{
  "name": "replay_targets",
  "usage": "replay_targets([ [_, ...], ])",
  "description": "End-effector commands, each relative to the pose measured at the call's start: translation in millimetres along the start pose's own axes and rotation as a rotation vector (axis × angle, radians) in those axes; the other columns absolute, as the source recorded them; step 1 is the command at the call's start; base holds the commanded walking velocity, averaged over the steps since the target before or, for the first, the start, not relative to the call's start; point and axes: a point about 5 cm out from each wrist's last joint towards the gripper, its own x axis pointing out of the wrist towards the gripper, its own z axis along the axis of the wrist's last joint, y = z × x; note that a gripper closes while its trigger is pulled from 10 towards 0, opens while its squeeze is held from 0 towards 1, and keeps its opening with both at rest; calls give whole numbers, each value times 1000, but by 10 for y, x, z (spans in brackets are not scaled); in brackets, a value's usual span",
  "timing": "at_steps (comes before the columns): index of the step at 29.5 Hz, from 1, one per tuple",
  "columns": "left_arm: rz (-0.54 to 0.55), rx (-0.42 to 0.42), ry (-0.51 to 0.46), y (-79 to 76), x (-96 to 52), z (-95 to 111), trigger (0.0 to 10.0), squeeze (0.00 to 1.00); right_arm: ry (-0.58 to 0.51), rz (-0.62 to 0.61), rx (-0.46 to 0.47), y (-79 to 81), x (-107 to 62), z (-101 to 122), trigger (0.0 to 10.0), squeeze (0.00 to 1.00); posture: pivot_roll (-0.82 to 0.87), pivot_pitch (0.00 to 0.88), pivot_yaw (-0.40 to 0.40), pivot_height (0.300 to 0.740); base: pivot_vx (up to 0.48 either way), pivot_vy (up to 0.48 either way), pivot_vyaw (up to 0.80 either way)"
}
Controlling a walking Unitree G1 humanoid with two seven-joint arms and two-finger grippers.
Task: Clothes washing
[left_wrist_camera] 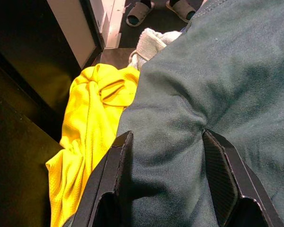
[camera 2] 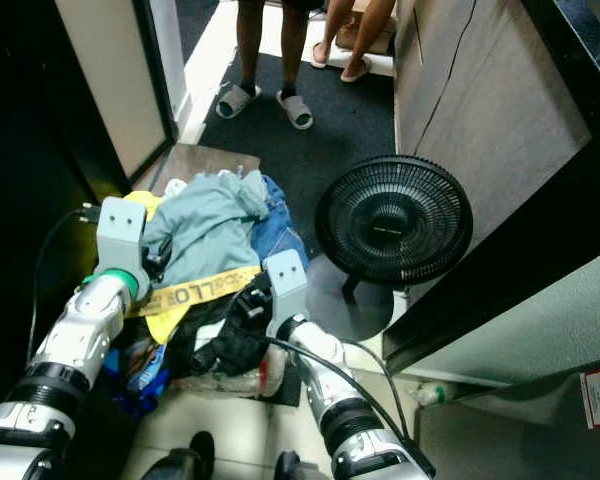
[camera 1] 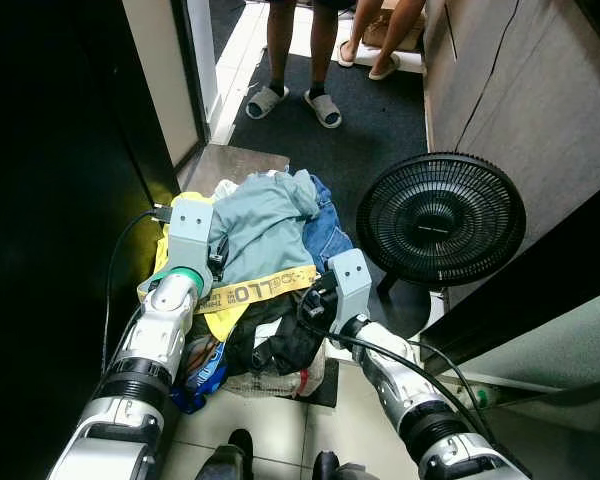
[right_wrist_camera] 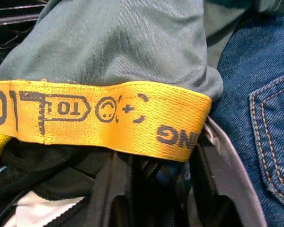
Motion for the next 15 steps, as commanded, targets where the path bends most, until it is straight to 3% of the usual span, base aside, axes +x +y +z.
replay_targets([
  [1,2,-4,40,-3,-29,-127,10000,0,-27,7,-10,-13,-7,35,0,0,123,293,1,740,0,0,0],
  [7,0,-11,40,-14,-34,-137,10000,0,-190,5,-17,-65,-31,376,0,0,113,277,2,740,0,0,0],
  [12,0,-12,41,-17,-36,-144,10000,0,-232,4,-18,-69,-54,464,0,0,109,269,4,740,0,0,0],
  [14,0,-26,45,-26,-51,-173,10000,0,-348,-10,-29,-96,-149,720,0,0,93,241,11,740,0,0,0],
  [15,0,-26,45,-26,-51,-173,10000,0,-348,-10,-29,-96,-149,720,0,0,93,241,11,740,0,0,0],
])
